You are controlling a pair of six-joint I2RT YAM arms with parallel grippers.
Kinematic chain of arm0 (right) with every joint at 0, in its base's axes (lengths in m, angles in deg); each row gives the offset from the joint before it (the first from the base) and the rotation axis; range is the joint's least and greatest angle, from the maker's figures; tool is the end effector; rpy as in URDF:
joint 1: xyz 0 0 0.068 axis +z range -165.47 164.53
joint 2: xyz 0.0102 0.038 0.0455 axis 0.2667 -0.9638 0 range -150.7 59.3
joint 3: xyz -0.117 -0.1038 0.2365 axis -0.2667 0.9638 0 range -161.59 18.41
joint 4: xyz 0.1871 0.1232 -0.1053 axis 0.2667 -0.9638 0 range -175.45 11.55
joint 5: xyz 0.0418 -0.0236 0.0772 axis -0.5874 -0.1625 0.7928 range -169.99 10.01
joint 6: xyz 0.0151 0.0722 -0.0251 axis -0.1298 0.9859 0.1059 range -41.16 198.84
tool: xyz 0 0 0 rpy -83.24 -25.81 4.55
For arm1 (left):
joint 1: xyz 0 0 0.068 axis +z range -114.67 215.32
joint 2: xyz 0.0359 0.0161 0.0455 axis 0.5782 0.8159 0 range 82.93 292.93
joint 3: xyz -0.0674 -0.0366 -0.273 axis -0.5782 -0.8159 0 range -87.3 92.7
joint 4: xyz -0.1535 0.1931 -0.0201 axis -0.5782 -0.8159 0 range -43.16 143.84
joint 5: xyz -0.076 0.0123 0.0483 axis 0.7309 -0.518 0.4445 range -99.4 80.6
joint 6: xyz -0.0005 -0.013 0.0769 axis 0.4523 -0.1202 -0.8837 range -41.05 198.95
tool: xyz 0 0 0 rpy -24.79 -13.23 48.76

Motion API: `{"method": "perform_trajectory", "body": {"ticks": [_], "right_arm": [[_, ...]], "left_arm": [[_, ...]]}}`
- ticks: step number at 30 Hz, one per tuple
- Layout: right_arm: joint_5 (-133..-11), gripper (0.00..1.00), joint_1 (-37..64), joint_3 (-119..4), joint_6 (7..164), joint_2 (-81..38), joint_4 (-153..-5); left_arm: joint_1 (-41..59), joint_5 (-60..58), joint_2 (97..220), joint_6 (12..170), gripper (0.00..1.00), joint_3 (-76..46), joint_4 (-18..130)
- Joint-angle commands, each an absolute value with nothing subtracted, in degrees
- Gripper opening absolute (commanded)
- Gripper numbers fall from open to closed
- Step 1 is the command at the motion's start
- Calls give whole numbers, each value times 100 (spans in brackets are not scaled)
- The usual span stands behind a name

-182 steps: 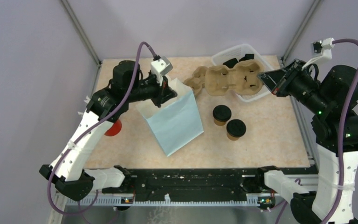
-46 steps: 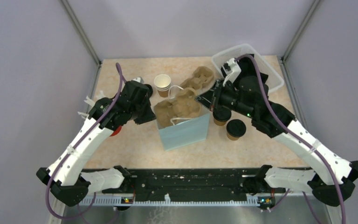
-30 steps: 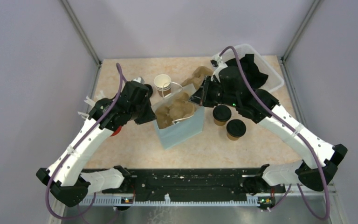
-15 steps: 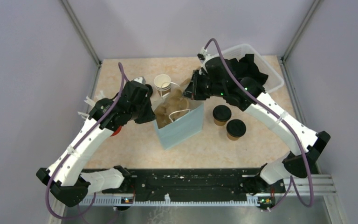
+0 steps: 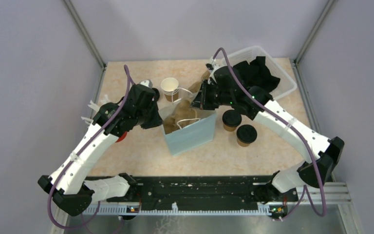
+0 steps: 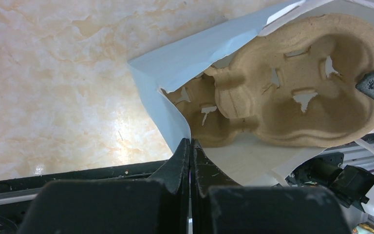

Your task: Pack the takeout coffee

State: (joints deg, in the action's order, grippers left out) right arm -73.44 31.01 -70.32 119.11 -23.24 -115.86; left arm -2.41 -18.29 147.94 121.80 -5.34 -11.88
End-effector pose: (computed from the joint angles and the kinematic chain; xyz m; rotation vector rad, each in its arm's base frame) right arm 0.2192 0.2419 0.3980 -0.1972 2.2770 0.9783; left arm 0.1631 -0.1133 0.3821 -0.1814 2.4535 -0.4526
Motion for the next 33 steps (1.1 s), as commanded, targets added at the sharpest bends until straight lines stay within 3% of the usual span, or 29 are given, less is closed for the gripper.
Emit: {"method": "perform_trajectory", "body": {"ticks": [1, 10, 11, 12, 13, 16, 21, 25, 33], "right_arm": [[-7325, 0, 3129, -7021, 11985, -2269, -11158], [-7314, 0, 3126, -6744, 12124, -2142, -10895], [-7488, 9, 3115, -6805, 12057, -2145, -11154], [-7887, 27, 3108, -6942, 11873, -2157, -11547], [-8293, 39, 3090, -7186, 11595, -2185, -12019], [-8534, 59, 3021, -7913, 11129, -2180, -12889], [-8574, 63, 3024, -9267, 10644, -2426, -14158], [-8543, 65, 3028, -8854, 10504, -2033, -14097], [-8904, 77, 3015, -8182, 10537, -1951, -13939]], "left_arm": [[-265, -1915, 14736, 12112, 0, -540, -1004], [-267, -1967, 14701, 12170, 0, -536, -1041], [-266, -1986, 14706, 12173, 0, -544, -1049], [-265, -2009, 14699, 12171, 0, -546, -1054], [-264, -2023, 14693, 12175, 0, -557, -1055], [-265, -2031, 14677, 12197, 0, -595, -1092], [-264, -2077, 14693, 12162, 0, -621, -1134], [-264, -2097, 14665, 12192, 0, -664, -1152], [-264, -2084, 14632, 12193, 3, -704, -1279]]}}
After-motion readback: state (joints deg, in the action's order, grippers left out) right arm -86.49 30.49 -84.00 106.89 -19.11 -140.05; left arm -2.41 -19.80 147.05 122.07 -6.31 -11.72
